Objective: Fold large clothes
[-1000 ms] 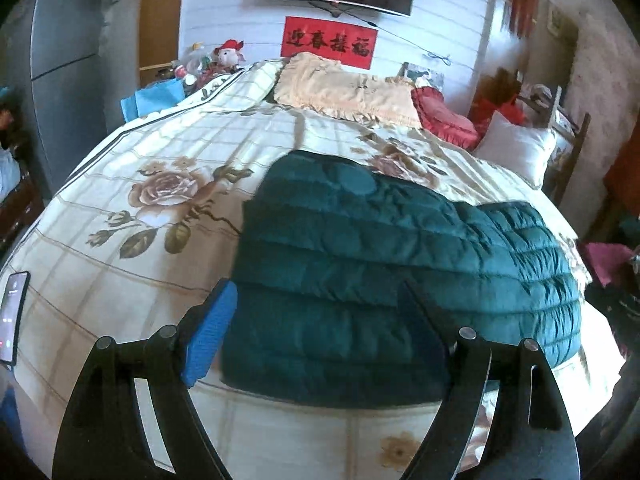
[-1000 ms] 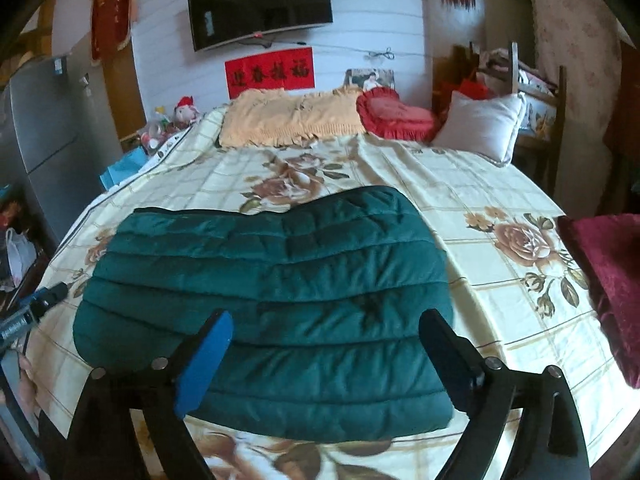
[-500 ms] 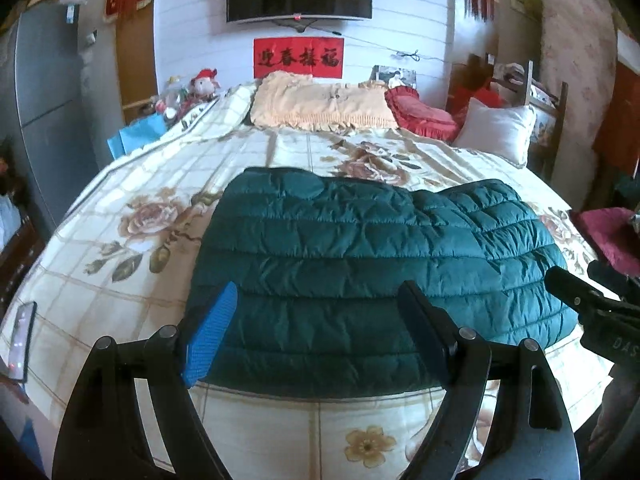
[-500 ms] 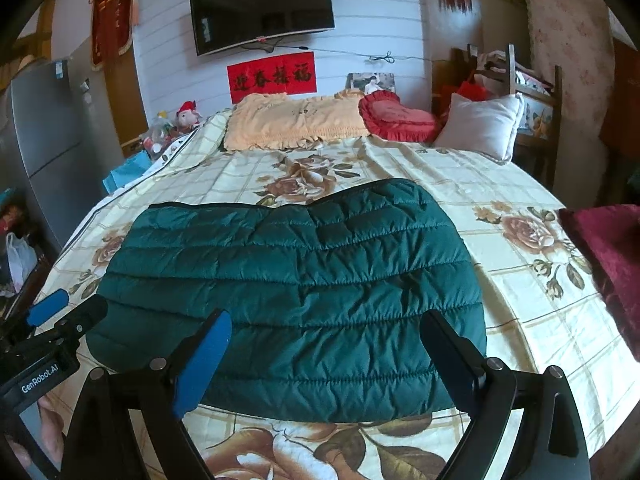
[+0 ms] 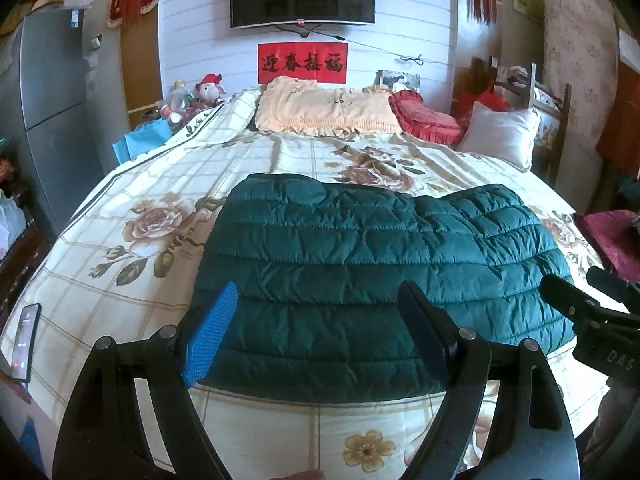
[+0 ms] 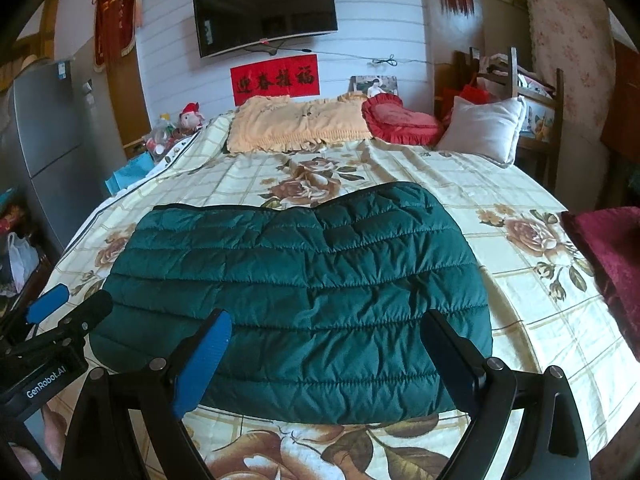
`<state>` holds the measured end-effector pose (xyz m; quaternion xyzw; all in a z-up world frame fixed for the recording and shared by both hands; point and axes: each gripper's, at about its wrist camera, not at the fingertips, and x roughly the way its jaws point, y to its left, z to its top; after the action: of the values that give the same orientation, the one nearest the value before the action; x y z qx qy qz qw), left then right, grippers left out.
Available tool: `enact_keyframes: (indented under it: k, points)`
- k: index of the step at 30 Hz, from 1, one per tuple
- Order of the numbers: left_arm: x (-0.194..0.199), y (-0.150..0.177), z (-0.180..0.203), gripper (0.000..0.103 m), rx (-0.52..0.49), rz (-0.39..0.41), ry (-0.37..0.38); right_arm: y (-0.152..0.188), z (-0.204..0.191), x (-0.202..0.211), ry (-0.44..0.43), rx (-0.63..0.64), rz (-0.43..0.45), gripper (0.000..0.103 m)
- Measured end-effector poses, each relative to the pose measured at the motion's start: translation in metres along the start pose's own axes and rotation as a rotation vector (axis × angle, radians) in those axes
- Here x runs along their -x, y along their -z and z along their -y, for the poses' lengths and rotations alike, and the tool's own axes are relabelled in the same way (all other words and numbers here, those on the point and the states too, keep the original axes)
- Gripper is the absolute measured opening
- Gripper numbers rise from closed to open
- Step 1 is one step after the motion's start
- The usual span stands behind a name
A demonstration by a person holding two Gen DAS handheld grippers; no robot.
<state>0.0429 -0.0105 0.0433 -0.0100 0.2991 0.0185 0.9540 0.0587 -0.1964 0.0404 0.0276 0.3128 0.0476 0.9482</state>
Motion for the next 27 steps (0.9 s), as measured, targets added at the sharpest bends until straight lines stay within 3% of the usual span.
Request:
enact_keyframes:
  k: [27]
  points:
    - [0.0001, -0.0007, 0.0038, 0.083, 0.003, 0.008, 0.022, -0.0009, -0.0065, 0.0003, 0.008, 0.013, 0.006, 0.094]
